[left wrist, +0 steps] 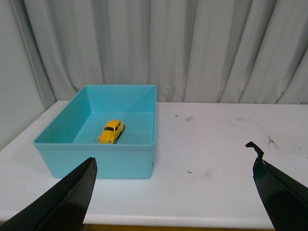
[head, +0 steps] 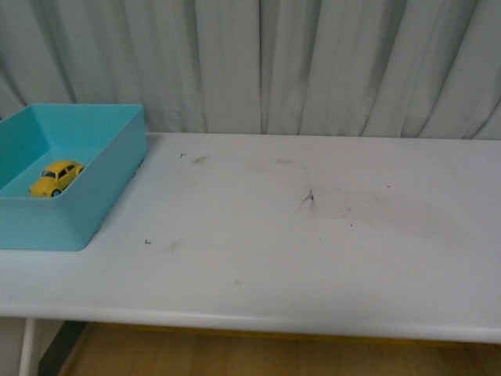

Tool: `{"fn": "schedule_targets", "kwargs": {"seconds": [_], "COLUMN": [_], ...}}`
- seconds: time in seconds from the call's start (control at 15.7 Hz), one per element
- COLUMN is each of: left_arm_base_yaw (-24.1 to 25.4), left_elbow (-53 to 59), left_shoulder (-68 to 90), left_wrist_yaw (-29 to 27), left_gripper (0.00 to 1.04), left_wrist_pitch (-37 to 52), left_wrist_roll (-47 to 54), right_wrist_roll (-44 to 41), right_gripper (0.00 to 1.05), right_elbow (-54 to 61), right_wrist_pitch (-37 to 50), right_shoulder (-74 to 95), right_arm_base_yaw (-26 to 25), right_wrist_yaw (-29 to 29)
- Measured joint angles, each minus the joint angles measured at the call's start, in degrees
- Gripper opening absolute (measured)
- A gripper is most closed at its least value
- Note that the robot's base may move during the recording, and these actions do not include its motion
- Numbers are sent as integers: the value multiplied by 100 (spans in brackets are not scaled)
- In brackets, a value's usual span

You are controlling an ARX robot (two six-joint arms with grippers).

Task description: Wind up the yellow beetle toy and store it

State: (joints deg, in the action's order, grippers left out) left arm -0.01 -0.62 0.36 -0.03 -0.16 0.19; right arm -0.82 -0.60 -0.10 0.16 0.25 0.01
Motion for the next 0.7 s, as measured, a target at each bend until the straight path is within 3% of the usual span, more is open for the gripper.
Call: {"fn": "schedule_targets", "kwargs": {"seconds": [0.7], "left_arm_base_yaw": [0], "left_elbow": [0], "left_shoulder": [0], "left_wrist_yaw": [0], "left_gripper": [98], "left_wrist_pitch": [0], "left_wrist_roll": [0], "right_wrist_roll": [0], "right_gripper": [98], "right_elbow": [-2], "right_wrist_pitch": [-17], "right_shoulder": [-2], "right_arm_base_yaw": [0], "right_wrist_yaw": [4]}}
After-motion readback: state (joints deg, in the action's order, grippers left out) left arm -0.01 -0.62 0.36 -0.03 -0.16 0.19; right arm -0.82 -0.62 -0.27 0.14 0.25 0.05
